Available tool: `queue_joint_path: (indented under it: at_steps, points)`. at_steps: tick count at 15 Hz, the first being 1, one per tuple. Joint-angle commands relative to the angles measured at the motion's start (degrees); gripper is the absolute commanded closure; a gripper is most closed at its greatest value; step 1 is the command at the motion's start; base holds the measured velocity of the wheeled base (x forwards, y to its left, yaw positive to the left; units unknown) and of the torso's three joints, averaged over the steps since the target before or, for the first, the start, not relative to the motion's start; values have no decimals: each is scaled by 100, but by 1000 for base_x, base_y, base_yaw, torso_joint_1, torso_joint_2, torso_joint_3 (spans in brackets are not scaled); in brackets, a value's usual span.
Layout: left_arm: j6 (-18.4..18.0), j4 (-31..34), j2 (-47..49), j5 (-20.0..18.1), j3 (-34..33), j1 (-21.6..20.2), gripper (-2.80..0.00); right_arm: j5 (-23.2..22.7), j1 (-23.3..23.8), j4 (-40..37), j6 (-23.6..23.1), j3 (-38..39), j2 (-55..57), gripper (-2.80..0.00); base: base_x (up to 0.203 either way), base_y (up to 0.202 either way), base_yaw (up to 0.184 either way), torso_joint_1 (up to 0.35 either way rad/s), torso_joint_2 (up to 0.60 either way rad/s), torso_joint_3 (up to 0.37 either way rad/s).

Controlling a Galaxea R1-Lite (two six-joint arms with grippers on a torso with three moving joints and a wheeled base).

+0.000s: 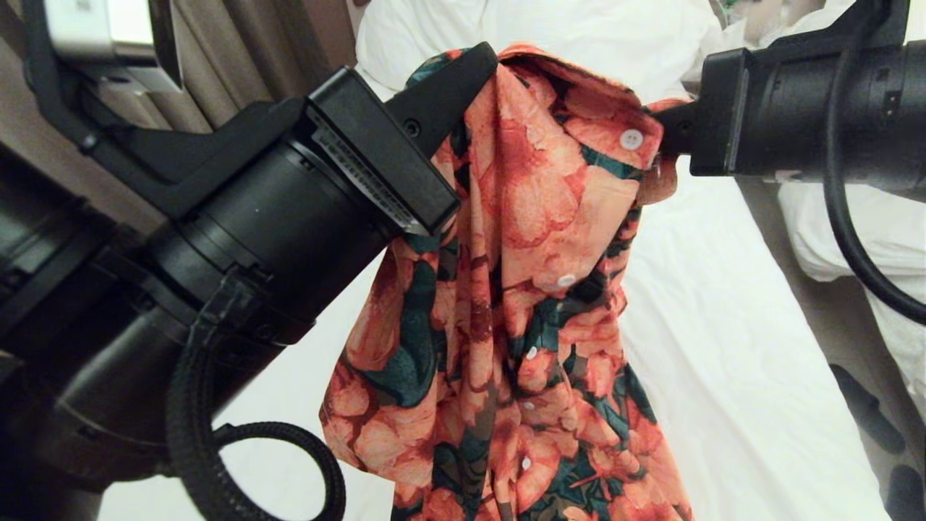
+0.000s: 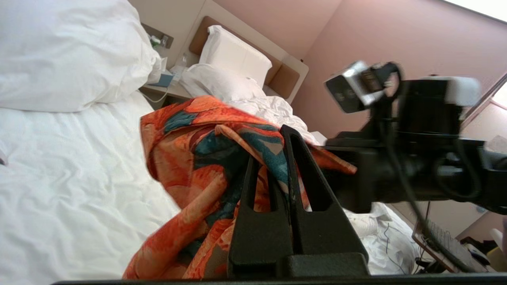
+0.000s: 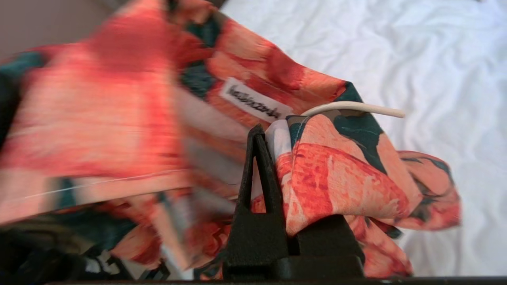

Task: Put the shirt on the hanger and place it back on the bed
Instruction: Hook the other side of the shirt onto the hanger

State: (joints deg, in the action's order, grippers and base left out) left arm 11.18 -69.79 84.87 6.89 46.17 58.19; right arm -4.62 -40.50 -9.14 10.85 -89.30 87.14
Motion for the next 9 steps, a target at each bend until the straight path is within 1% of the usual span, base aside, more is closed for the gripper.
queue_joint_path:
  at_steps: [1,9]
  points:
    - [7,-36,12,14,6,0,0,-4,111,-14,5,-1,111,0,0,0,0,0,0,0]
    - [7,-43,12,10,-2,35,0,-4,173,-9,5,3,500,0,0,0,0,0,0,0]
